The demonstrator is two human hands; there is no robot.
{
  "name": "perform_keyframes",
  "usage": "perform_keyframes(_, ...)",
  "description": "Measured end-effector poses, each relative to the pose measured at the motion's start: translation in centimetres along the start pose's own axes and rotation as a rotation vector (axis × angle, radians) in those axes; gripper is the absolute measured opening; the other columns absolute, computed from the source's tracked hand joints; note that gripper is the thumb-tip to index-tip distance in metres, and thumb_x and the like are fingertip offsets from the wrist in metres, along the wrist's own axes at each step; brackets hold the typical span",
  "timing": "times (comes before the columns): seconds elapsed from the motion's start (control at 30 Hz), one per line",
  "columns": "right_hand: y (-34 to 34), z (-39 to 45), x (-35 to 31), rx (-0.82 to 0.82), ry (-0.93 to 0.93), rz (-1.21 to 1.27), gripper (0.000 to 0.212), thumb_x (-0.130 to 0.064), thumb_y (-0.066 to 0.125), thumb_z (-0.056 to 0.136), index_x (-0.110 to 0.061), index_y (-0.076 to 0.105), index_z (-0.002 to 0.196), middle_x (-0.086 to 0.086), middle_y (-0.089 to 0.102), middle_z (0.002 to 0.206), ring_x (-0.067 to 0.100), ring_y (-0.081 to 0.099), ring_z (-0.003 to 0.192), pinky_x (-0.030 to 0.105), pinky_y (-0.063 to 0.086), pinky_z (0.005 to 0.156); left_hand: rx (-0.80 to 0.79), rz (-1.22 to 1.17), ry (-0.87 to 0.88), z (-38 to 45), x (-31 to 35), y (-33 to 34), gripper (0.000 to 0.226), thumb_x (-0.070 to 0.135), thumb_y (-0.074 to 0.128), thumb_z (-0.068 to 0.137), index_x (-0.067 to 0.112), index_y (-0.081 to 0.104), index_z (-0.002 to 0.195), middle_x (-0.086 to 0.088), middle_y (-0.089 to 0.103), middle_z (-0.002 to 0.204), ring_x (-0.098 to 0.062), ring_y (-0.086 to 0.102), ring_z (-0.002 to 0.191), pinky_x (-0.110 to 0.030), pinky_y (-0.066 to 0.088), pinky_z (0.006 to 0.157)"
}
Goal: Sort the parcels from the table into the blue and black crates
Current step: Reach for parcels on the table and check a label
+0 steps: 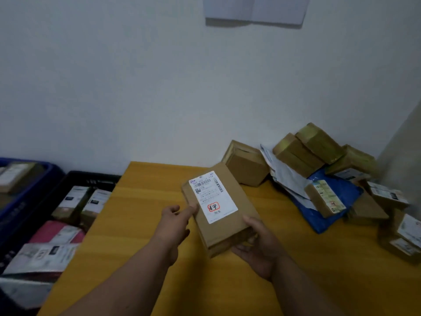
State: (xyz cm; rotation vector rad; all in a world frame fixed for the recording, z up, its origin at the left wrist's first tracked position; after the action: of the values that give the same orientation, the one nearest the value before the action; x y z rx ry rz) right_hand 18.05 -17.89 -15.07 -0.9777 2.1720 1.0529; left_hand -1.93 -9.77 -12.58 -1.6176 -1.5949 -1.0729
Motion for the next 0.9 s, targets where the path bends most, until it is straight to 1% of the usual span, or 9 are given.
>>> perform_keyframes(0.1,7.5,1.8,3.8,-0.042,0.018,0.011,0.052,-0.037,0.077,0.068,-0.024,0.067,0.117,0.010,0.065,0.125,0.035,0.058,0.117,0.050,0.048,0.100,-0.063,0.090,0.006,0.6,0.6,-6.4,0.059,0.040,0.070,0.085,0.021,0.043,0.134,0.001,0.056,0.122,-0.018,0.057,0.109,-0.040,0.048,0.094)
perform_keyframes(0.2,15.1,3.7,8.6,-0.089,0.081,-0.042,0.059,-0.040,0.077,0.065,-0.023,0.066,0.121,0.009,0.066,0.125,0.033,0.058,0.118,0.050,0.040,0.108,-0.026,0.113,0.064,1.6,1.9,-13.9,0.052,0.032,0.065,0.090,0.024,0.042,0.137,0.004,0.059,0.118,-0.017,0.060,0.105,-0.039,0.051,0.092)
perform_keyframes(0.3,21.1,4.7,13.1,-0.103,0.145,-0.176,0.075,-0.042,0.082,0.058,-0.024,0.058,0.127,0.008,0.062,0.128,0.031,0.054,0.120,0.047,0.040,0.103,0.051,0.093,0.058,2.4,2.5,-21.5,0.045,0.028,0.059,0.095,0.023,0.043,0.137,0.005,0.060,0.114,-0.014,0.062,0.098,-0.028,0.053,0.074)
perform_keyframes(0.43,26.0,6.1,17.1,-0.110,0.214,-0.376,0.087,-0.050,0.085,0.052,-0.026,0.052,0.129,0.004,0.060,0.127,0.025,0.051,0.118,0.047,0.036,0.095,0.101,0.088,0.012,3.9,2.4,-28.7,0.043,0.027,0.055,0.097,0.026,0.046,0.139,0.003,0.063,0.116,-0.016,0.064,0.100,-0.029,0.054,0.074)
perform_keyframes(0.5,28.0,7.5,18.1,-0.101,0.241,-0.445,0.084,-0.057,0.080,0.051,-0.028,0.053,0.126,0.003,0.059,0.126,0.024,0.050,0.116,0.047,0.037,0.094,0.128,0.070,-0.006,5.3,2.6,-31.5,0.041,0.026,0.054,0.097,0.027,0.048,0.138,0.002,0.065,0.116,-0.017,0.064,0.100,-0.029,0.054,0.072)
perform_keyframes(0.63,32.8,10.8,19.7,-0.157,0.277,-0.529,0.062,-0.067,0.074,0.061,-0.036,0.060,0.112,0.000,0.065,0.113,0.022,0.055,0.106,0.043,0.044,0.088,0.224,0.061,-0.013,8.3,3.4,-36.9,0.034,0.027,0.049,0.100,0.034,0.052,0.133,0.004,0.066,0.111,-0.017,0.062,0.100,-0.034,0.052,0.075)
perform_keyframes(0.73,37.0,13.8,21.8,-0.186,0.318,-0.573,0.080,-0.072,0.074,0.048,-0.030,0.060,0.115,0.000,0.069,0.107,0.023,0.061,0.102,0.035,0.048,0.076,0.353,0.107,-0.029,10.7,4.3,-41.4,0.028,0.024,0.047,0.100,0.034,0.056,0.126,0.002,0.063,0.117,-0.020,0.060,0.102,-0.039,0.052,0.081)
perform_keyframes(0.8,39.9,15.9,23.2,-0.208,0.334,-0.547,0.087,-0.068,0.077,0.053,-0.028,0.049,0.124,0.000,0.071,0.106,0.019,0.065,0.098,0.031,0.049,0.071,0.434,0.172,-0.067,12.3,4.6,-44.4,0.035,0.023,0.047,0.100,0.028,0.052,0.135,-0.003,0.059,0.126,-0.025,0.057,0.109,-0.049,0.048,0.097)
perform_keyframes(0.9,43.2,19.0,24.6,-0.165,0.293,-0.485,0.085,-0.062,0.076,0.057,-0.030,0.035,0.123,0.001,0.067,0.109,0.015,0.069,0.091,0.030,0.054,0.068,0.459,0.270,-0.110,14.7,5.1,-47.6,0.042,0.020,0.047,0.100,0.024,0.046,0.142,-0.008,0.056,0.133,-0.029,0.055,0.117,-0.052,0.043,0.104)
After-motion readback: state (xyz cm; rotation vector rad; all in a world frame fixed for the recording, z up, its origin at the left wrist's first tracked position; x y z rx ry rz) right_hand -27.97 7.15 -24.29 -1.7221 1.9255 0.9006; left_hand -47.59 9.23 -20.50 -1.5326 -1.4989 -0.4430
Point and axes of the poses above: each hand's wrist, its own z-axis towards the middle knuckle, its own y-axis out of the palm, x = y × z, the point moved 6 cm from there along z, towards the middle knuckle
